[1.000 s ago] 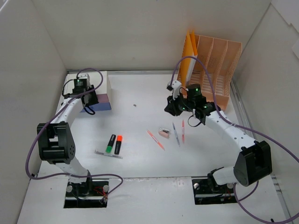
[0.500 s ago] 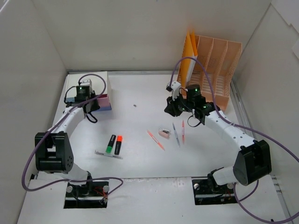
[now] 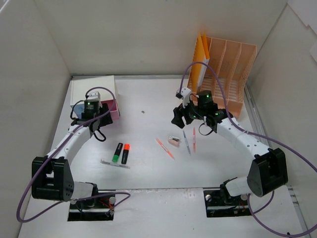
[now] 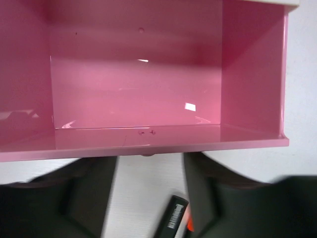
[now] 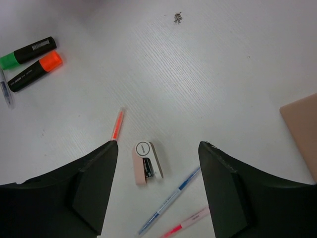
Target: Organize the desk
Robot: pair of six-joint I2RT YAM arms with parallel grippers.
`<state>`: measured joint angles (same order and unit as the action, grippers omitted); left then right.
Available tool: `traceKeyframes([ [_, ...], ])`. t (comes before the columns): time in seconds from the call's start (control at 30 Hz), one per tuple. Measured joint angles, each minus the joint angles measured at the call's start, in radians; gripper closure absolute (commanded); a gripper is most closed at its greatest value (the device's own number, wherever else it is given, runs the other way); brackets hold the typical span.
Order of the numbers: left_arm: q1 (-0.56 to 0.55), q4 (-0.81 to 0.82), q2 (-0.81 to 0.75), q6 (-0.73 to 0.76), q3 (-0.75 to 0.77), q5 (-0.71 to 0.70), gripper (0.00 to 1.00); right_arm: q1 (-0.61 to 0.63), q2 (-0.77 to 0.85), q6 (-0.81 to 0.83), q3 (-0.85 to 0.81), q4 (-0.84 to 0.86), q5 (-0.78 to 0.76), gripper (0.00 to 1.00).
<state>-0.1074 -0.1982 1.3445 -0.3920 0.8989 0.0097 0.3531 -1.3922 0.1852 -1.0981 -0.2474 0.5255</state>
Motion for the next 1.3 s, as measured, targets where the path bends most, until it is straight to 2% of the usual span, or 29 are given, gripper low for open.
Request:
traceKeyframes([
  [0.07,-0.003,-0.005,-0.003,-0.012,0.0,0.0,0.26,0.0,0.0,0.003,0.0,0.0,0.005,0.27],
  [0.1,-0.003,-0.009,-0.007,-0.014,0.0,0.0,0.23,0.0,0.0,0.004,0.0,0.0,0.008,0.22],
  [0.17,-0.01,-0.02,-0.021,-0.022,0.0,0.0,0.18,0.0,0.0,0.011,0.0,-0.002,0.013,0.2],
  [0.23,-0.011,-0.038,-0.049,-0.026,0.0,0.0,0.16,0.001,0.0,0.026,0.0,-0.01,0.023,0.17],
  [0.27,-0.012,-0.046,-0.069,-0.028,0.0,0.0,0.16,0.001,0.0,0.036,0.0,-0.02,0.026,0.18],
  [0.37,-0.015,-0.066,-0.146,-0.028,0.0,0.0,0.15,0.011,-0.003,0.084,0.0,-0.071,0.029,0.29],
  [0.4,-0.015,-0.074,-0.176,-0.028,0.0,0.0,0.16,0.017,-0.008,0.102,0.0,-0.09,0.029,0.4],
  [0.5,-0.015,-0.108,-0.267,-0.029,-0.001,0.005,0.23,0.043,-0.048,0.161,-0.002,-0.146,0.014,0.62],
  [0.53,-0.015,-0.12,-0.321,-0.029,-0.009,0.015,0.38,0.055,-0.066,0.18,-0.002,-0.164,0.003,0.62],
  [0.57,-0.015,-0.126,-0.337,-0.033,-0.012,0.017,0.45,0.063,-0.086,0.194,-0.002,-0.18,-0.01,0.58],
  [0.63,-0.015,-0.149,-0.415,-0.04,-0.031,0.028,0.49,0.085,-0.121,0.221,-0.002,-0.203,-0.04,0.44],
  [0.67,-0.015,-0.17,-0.463,-0.048,-0.046,0.034,0.44,0.097,-0.139,0.236,-0.002,-0.214,-0.056,0.33],
  [0.7,-0.016,-0.188,-0.507,-0.055,-0.06,0.038,0.28,0.108,-0.154,0.244,-0.003,-0.22,-0.072,0.31],
  [0.8,-0.016,-0.242,-0.617,-0.087,-0.094,0.045,0.14,0.148,-0.214,0.27,-0.024,-0.238,-0.116,0.29],
  [1.0,-0.016,-0.34,-0.755,-0.139,-0.145,0.042,0.13,0.212,-0.341,0.275,-0.1,-0.239,-0.193,0.31],
  [1.3,-0.016,-0.408,-0.832,-0.175,-0.167,0.037,0.13,0.251,-0.44,0.246,-0.13,-0.238,-0.353,0.49],
])
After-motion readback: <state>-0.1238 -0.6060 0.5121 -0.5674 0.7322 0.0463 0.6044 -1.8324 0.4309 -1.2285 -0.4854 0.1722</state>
